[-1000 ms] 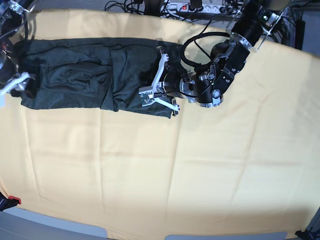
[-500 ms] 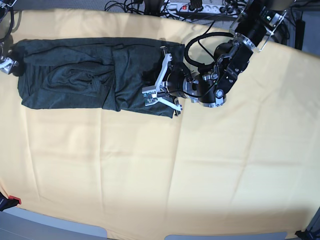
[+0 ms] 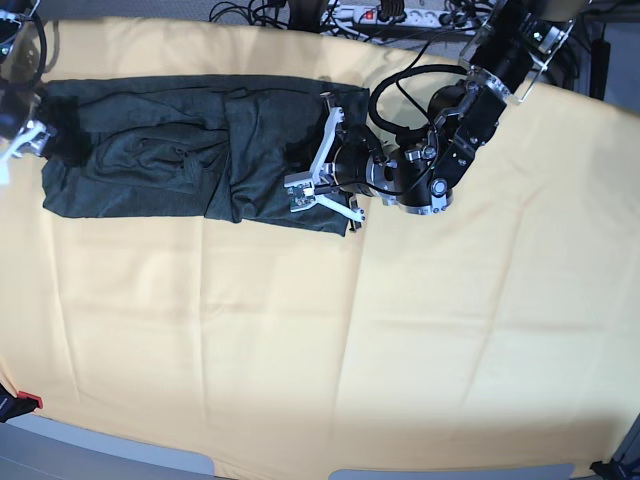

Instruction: Fold the T-shirt properly

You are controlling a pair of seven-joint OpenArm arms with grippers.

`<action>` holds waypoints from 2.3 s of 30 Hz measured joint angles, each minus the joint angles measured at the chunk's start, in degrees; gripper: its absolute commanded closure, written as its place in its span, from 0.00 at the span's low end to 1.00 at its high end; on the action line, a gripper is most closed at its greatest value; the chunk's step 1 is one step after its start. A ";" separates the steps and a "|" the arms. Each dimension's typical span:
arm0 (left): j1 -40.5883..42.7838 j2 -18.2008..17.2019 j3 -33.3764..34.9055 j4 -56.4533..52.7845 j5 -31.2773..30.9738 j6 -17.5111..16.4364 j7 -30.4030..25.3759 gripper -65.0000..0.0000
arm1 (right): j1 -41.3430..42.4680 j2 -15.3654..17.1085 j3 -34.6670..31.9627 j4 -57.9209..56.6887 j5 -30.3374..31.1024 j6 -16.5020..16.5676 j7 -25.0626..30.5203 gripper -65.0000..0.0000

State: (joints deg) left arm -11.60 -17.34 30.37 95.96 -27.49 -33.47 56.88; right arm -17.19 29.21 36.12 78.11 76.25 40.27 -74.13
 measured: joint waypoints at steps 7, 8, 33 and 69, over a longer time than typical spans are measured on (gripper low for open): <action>-0.02 0.00 0.00 0.00 0.00 0.00 0.00 1.00 | 0.04 0.26 -3.74 0.20 4.00 0.00 -1.81 0.38; -0.02 0.00 0.00 0.00 0.00 0.00 0.00 1.00 | 0.02 0.24 -3.76 0.20 5.84 -0.04 -3.93 0.38; -2.47 -0.28 0.28 -0.37 -2.78 3.58 1.70 1.00 | 2.34 -0.31 -4.15 0.26 -7.34 0.24 4.72 1.00; -5.51 -0.83 -10.58 -0.81 -8.52 4.55 4.20 1.00 | 2.08 -8.70 11.41 20.15 -7.17 -0.37 -2.27 1.00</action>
State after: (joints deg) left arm -17.10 -18.17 19.79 95.15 -36.01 -28.93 61.08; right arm -15.11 20.51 47.53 98.26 69.08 39.90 -76.40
